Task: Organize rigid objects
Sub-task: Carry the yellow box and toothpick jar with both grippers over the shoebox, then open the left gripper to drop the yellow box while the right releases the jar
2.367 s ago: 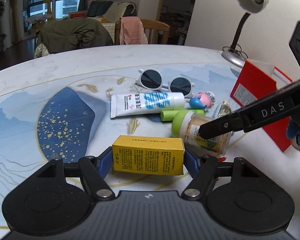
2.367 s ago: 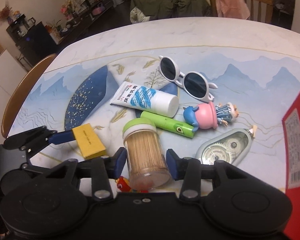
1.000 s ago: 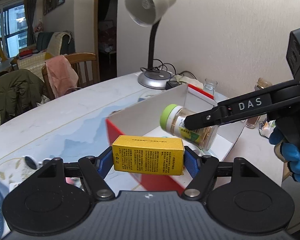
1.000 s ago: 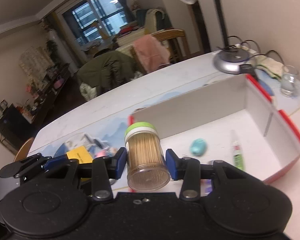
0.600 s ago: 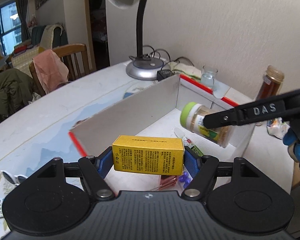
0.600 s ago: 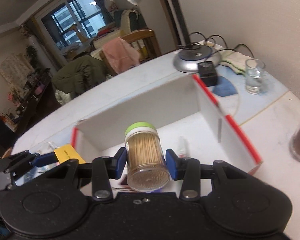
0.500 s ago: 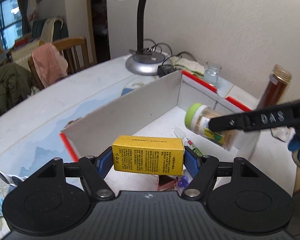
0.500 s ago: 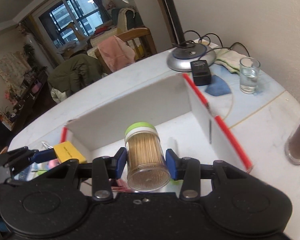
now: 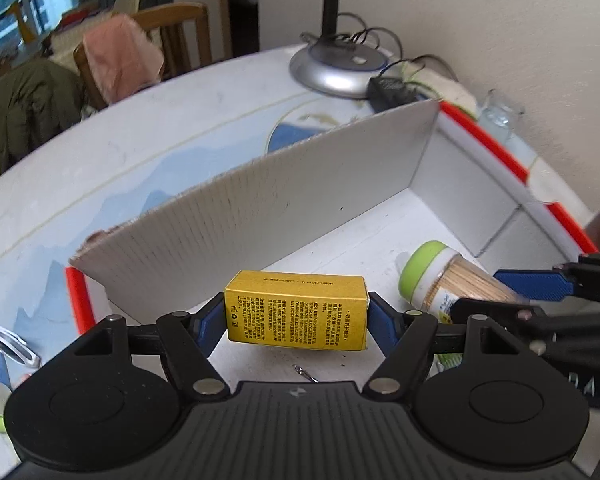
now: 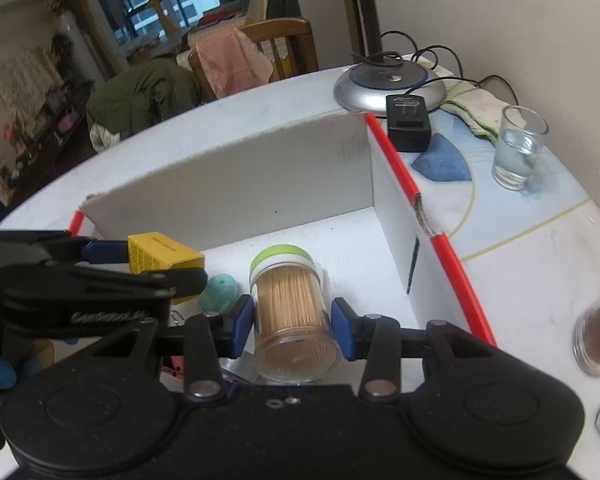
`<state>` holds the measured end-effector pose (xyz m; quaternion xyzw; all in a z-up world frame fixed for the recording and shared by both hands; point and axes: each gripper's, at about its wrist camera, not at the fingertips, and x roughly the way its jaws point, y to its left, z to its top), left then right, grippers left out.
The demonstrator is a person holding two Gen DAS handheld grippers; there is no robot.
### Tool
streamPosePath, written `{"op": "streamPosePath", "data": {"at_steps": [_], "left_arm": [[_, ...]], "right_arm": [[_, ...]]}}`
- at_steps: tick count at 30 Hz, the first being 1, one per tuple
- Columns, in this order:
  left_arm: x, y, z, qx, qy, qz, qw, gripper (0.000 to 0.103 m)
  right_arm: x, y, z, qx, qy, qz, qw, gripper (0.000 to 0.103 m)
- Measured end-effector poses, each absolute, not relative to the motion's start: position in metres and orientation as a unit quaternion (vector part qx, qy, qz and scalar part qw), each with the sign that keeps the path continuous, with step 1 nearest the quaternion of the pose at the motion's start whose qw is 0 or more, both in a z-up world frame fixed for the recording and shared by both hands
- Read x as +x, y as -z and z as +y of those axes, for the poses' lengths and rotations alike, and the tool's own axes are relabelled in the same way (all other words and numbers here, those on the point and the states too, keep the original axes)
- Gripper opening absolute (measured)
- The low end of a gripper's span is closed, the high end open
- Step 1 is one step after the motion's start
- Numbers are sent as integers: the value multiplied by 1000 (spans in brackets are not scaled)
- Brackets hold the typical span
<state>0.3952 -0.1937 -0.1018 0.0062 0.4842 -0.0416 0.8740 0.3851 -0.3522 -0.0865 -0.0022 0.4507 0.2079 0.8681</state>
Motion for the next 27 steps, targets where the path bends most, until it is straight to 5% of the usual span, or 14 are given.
{"op": "streamPosePath", "data": {"at_steps": [27], "left_arm": [[413,121,-204,-5,29,526,850,74]], "right_arm": [[386,96,-355,-10,-234,477,847,47]]}}
